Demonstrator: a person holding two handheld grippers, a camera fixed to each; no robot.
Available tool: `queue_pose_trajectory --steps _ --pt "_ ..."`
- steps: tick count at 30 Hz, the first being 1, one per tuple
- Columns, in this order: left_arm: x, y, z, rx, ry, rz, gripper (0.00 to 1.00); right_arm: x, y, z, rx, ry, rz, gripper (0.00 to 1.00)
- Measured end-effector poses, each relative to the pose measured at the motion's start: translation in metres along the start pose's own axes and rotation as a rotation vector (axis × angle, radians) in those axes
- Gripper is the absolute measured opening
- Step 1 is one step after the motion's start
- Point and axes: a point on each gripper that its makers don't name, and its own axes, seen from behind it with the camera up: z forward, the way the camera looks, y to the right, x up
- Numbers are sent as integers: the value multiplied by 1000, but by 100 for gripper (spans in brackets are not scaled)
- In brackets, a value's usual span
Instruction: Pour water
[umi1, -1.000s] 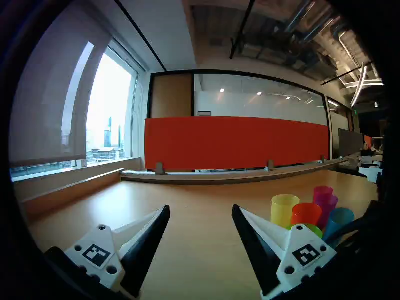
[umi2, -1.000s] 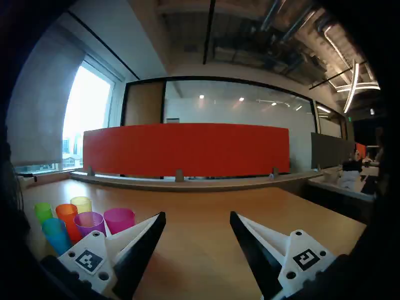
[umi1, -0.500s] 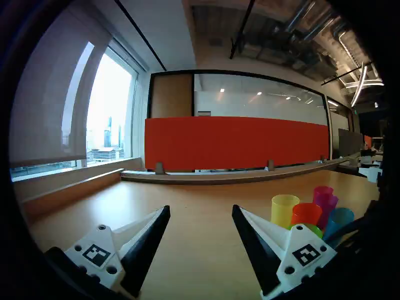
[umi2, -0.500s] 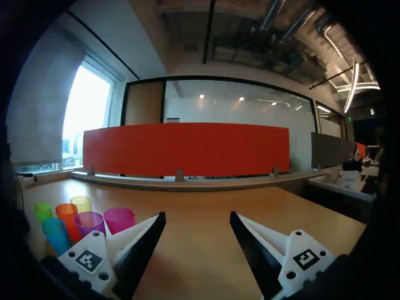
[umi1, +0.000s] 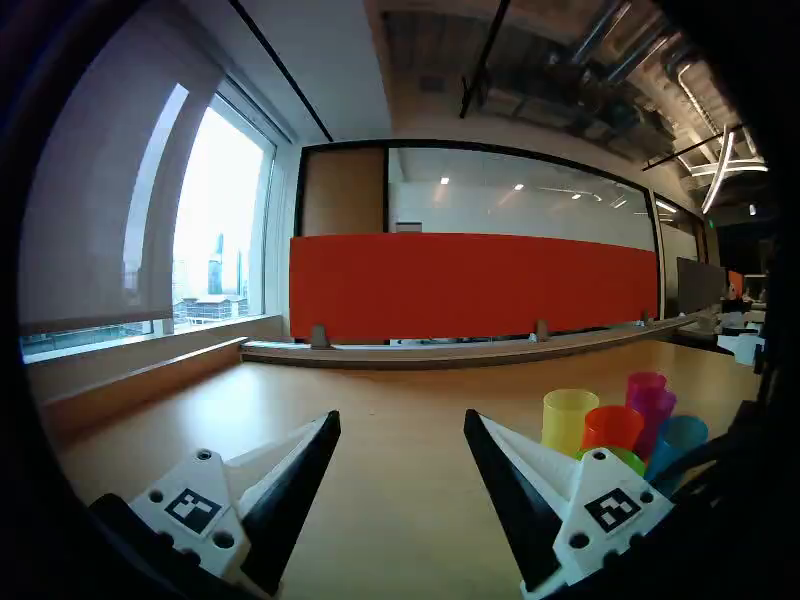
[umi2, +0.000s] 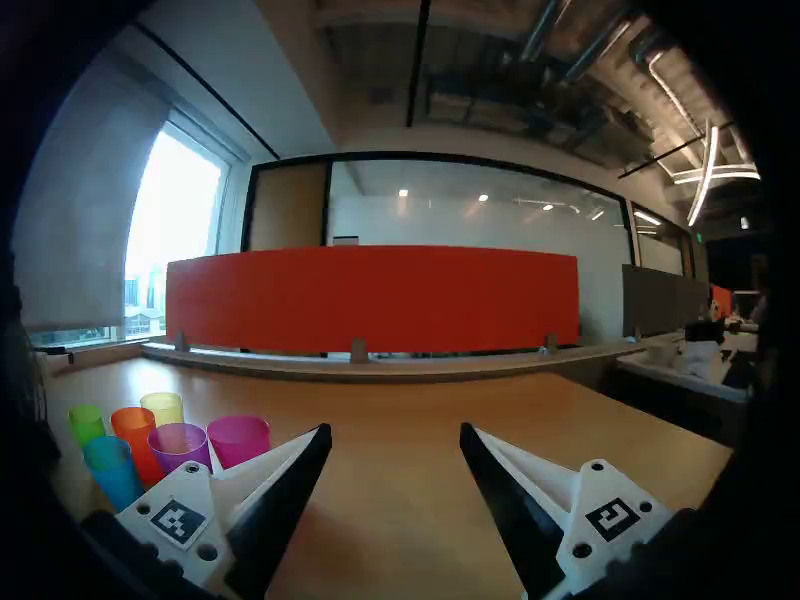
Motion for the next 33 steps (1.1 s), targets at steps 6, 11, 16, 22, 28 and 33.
queue_pose_trajectory --steps 6,11,16,22,28,33 --pt "0 0 1 0 0 0 92 0 0 0 0 0 0 100" --pt "0 0 1 -1 0 0 92 1 0 0 0 0 0 99" --pt "-1 0 2 -1 1 0 92 1 0 0 0 0 0 99" --pt "-2 0 3 -1 1 0 92 1 0 0 0 0 -1 100" --pt "-3 1 4 -1 2 -1 92 1 0 0 0 0 0 99" --pt "-4 1 4 -2 2 -2 92 1 0 -1 0 0 0 100"
